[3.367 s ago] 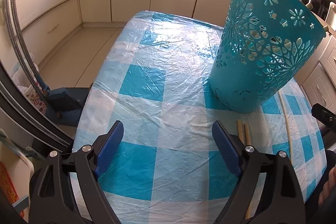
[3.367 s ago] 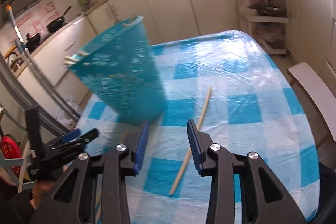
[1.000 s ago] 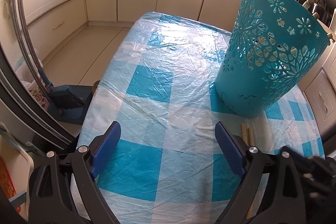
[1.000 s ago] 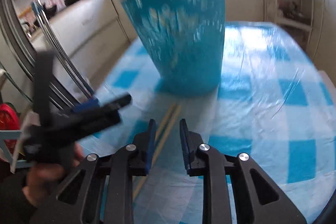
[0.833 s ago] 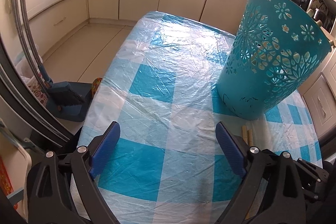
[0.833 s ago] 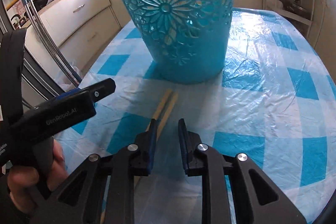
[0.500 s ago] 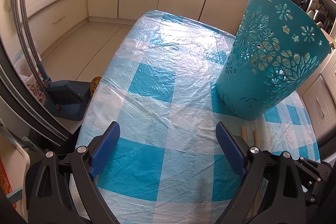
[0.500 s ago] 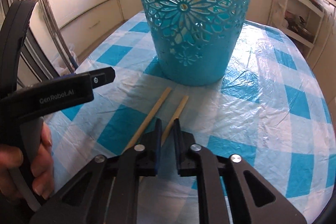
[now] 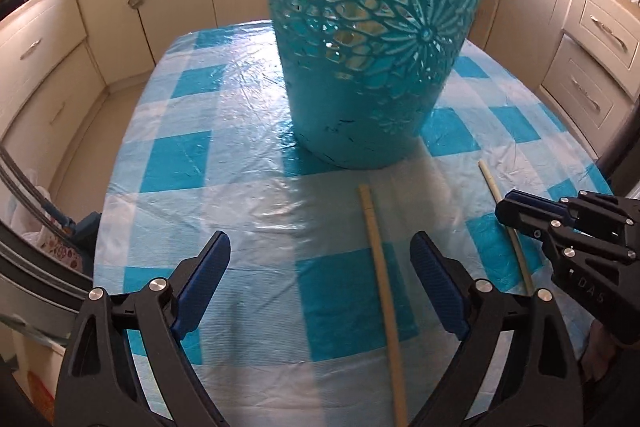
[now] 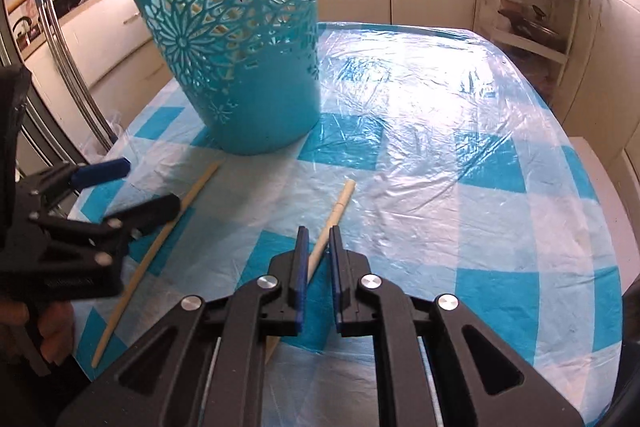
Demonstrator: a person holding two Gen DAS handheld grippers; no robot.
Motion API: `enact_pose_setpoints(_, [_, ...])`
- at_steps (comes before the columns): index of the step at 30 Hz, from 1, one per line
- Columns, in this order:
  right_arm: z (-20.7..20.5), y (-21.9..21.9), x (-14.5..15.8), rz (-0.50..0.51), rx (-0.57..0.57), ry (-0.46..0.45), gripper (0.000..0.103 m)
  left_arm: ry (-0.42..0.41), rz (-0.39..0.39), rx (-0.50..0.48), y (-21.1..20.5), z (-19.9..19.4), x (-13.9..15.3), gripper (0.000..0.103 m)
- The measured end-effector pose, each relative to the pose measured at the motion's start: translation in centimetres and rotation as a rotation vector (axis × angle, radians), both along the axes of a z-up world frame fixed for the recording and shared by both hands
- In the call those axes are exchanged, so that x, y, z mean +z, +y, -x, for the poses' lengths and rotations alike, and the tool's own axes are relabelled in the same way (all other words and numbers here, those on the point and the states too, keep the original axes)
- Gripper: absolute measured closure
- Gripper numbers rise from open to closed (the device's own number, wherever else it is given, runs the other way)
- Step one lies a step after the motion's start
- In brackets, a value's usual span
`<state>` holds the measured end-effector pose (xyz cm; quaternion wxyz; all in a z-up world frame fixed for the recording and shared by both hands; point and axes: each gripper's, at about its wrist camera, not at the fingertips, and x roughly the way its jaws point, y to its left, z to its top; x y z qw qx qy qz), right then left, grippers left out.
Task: Organize utensils
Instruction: 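Lower the left tool onto a loose wooden stick and grasp it, then lift the stick with the left tool over the basket and release it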
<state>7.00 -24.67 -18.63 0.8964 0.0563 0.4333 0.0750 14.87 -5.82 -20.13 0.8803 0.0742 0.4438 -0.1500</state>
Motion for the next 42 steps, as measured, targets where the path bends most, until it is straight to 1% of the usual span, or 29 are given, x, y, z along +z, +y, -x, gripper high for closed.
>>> enact_pose_setpoints(3, [0.1,-0.2,0.1,-0.028,-0.002,0.001,0.092,0.04,0.004,0.011,-0.6,-0.5,-0.5,0.039])
enact_pose_setpoints(4, [0.1,-0.3,0.1,-0.036,-0.003,0.001,0.092,0.031,-0.006,0.016,-0.8,-0.5,-0.6,0.047])
enact_pose_setpoints(5, [0.2,-0.5,0.1,-0.042,-0.003,0.002,0.092,0.027,-0.013,0.013,-0.7,-0.3,-0.5,0.05])
enact_pose_setpoints(7, [0.2,-0.6,0.1,-0.046,-0.002,0.002,0.092,0.023,-0.019,0.001,-0.9,-0.2,-0.4,0.071])
enact_pose_setpoints(8, [0.2,-0.7,0.2,-0.046,-0.001,0.002,0.092,0.027,-0.014,-0.002,-0.8,-0.2,-0.3,0.075])
enact_pose_setpoints(9, [0.2,-0.7,0.2,-0.044,-0.001,0.002,0.092,0.036,-0.001,-0.004,-0.7,-0.3,-0.3,0.086])
enact_pose_setpoints(10, [0.2,-0.4,0.2,-0.041,-0.001,0.002,0.092,0.042,0.007,-0.003,-0.7,-0.3,-0.2,0.094])
enact_pose_setpoints(11, [0.1,-0.3,0.2,-0.034,0.004,0.004,0.092,0.053,0.02,-0.002,-0.6,-0.3,-0.2,0.096])
enact_pose_setpoints(14, [-0.1,-0.2,0.3,-0.021,0.023,0.018,0.092,0.062,0.026,0.004,-0.5,-0.3,-0.2,0.097])
enact_pose_setpoints(19, [-0.9,-0.5,0.4,-0.014,0.024,0.044,0.092,0.068,0.008,0.012,-0.8,-0.2,-0.1,0.096])
enact_pose_setpoints(23, [-1.0,0.0,0.3,0.004,0.024,0.039,0.092,0.06,-0.004,0.017,-1.0,0.0,-0.1,0.096])
enact_pose_setpoints(26, [-0.9,0.5,0.3,0.029,0.045,0.03,0.092,0.054,-0.008,0.015,-1.0,0.1,-0.1,0.096])
enact_pose_setpoints(33, [-1.1,0.5,0.4,0.036,0.069,0.038,0.092,0.051,0.01,0.011,-0.7,0.1,-0.2,0.097])
enact_pose_setpoints(35, [-1.1,0.5,0.4,0.042,0.073,0.035,0.092,0.069,0.048,0.009,-0.3,-0.1,-0.2,0.097])
enact_pose_setpoints(36, [-1.1,0.6,0.4,0.041,0.072,0.032,0.092,0.088,0.082,0.015,0.2,-0.2,-0.2,0.098])
enact_pose_setpoints(38, [-0.9,0.4,0.3,0.024,0.068,0.022,0.092,0.094,0.122,0.025,0.9,-0.3,0.2,0.098])
enact_pose_setpoints(42, [-1.0,-0.2,0.2,-0.009,0.064,0.021,0.092,0.076,0.248,0.051,3.6,0.0,2.5,0.098])
